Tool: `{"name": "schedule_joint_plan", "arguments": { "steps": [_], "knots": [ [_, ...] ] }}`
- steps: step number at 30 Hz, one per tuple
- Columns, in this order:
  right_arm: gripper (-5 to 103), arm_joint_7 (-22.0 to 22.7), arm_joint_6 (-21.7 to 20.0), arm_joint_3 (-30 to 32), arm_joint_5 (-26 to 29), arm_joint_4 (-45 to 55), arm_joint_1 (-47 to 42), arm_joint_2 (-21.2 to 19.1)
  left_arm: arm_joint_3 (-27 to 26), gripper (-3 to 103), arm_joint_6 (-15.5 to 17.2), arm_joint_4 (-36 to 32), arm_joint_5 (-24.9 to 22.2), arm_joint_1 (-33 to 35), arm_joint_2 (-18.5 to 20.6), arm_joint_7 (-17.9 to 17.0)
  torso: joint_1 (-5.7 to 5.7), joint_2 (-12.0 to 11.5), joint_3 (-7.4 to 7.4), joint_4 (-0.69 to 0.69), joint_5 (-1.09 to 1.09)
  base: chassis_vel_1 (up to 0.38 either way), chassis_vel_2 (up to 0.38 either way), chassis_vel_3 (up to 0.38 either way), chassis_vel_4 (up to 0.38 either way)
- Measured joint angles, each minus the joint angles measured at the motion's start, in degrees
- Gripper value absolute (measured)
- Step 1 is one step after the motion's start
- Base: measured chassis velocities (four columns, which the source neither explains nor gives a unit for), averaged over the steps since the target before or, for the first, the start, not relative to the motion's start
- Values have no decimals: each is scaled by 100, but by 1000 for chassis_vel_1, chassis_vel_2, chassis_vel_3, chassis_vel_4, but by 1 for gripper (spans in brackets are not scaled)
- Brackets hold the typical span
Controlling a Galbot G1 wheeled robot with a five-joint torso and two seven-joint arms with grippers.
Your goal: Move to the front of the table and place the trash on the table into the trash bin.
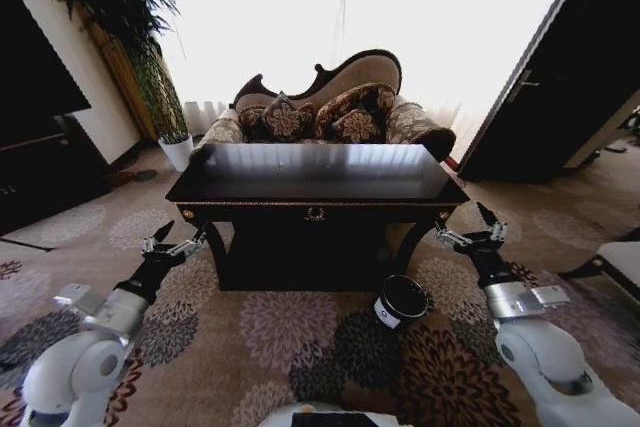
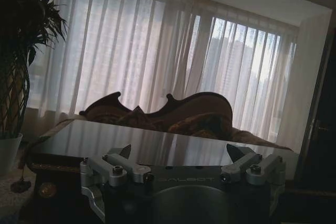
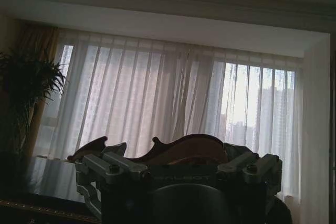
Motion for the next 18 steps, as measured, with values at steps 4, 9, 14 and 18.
{"name": "schedule_joint_plan", "arguments": {
  "steps": [4,9,14,18],
  "knots": [
    [100,-2,3,22,-12,7,-24,18,26,100,0,26,2,-16,8,3,0,0,1,2,-6,397,-385,-387,385],
    [100,-11,6,44,-19,7,-43,35,65,100,0,50,3,-41,43,8,3,-1,2,0,-2,340,-349,-356,329],
    [100,-23,7,46,-22,7,-43,54,108,100,4,81,21,-60,57,9,5,-2,2,2,-5,336,-344,-322,359],
    [100,-26,7,46,-38,-16,-43,69,148,100,6,110,32,-83,63,11,5,-3,2,2,-2,365,-358,-337,369]
  ]
}}
